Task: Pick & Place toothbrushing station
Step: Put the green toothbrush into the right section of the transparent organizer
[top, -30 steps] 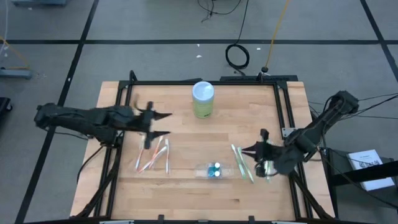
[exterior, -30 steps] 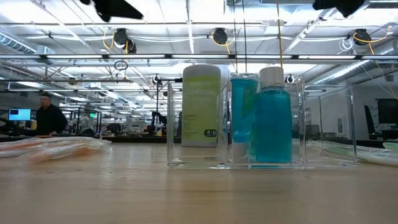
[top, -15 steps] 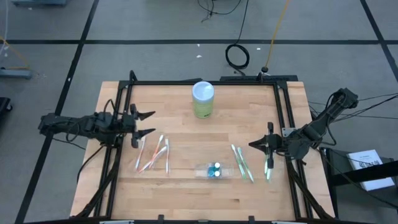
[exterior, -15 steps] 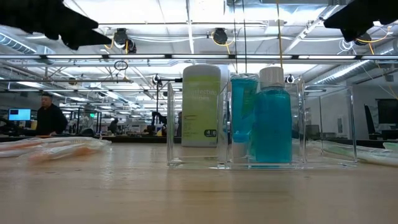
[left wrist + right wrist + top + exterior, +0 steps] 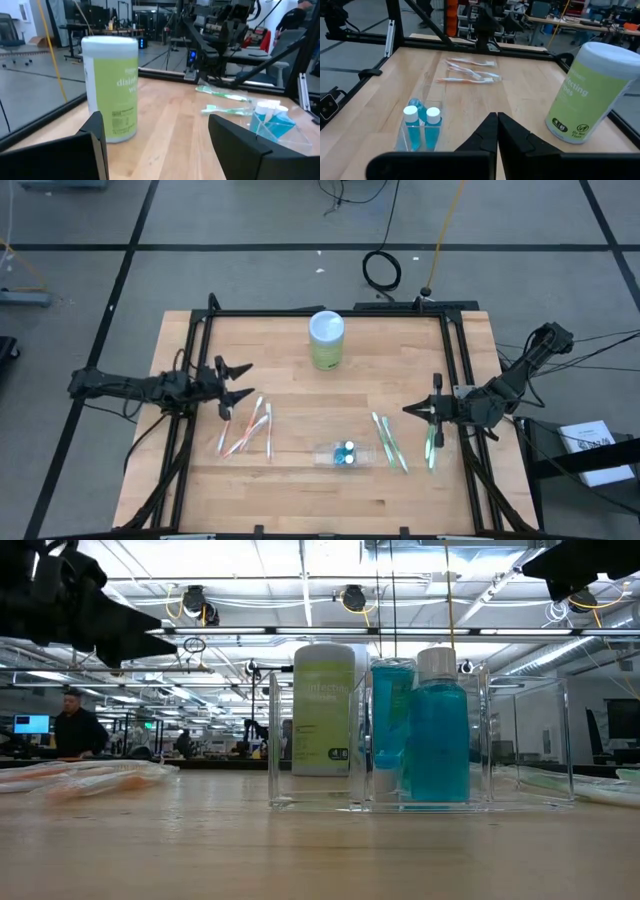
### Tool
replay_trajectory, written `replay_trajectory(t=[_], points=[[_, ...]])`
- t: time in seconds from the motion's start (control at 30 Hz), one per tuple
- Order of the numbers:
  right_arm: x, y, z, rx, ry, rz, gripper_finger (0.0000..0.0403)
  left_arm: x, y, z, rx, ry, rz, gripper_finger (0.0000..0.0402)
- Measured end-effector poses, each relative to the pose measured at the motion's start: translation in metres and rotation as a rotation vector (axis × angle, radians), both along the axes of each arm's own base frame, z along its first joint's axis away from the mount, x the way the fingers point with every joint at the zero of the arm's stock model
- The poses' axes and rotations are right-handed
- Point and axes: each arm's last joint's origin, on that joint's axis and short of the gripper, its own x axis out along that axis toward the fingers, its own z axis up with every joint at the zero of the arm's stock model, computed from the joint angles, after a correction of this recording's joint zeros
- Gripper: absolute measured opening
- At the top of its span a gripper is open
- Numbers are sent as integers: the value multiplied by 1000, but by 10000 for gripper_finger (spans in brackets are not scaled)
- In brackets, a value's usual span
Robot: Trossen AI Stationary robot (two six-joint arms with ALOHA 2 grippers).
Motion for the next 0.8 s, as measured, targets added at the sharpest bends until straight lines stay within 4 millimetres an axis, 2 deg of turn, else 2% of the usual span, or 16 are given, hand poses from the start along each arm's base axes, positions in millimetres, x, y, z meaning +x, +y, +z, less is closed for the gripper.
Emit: replay_trajectory(t=[0.2, 0.33, 0.47, 0.67, 0.8], points=[[0, 0, 1, 7, -4, 8, 1, 0, 0, -1, 33, 14, -1, 225], [0, 3, 0, 71, 17, 90, 2, 0, 0, -1, 42, 16, -1, 225], [0, -1, 12, 94, 86, 12, 19, 0, 0, -1, 42, 16, -1, 225], [10, -7, 22, 59, 437, -239, 99, 0, 0, -1, 43, 17, -1, 225], [24, -12, 5, 166, 772, -445, 159, 0, 0, -1, 45, 18, -1, 225]])
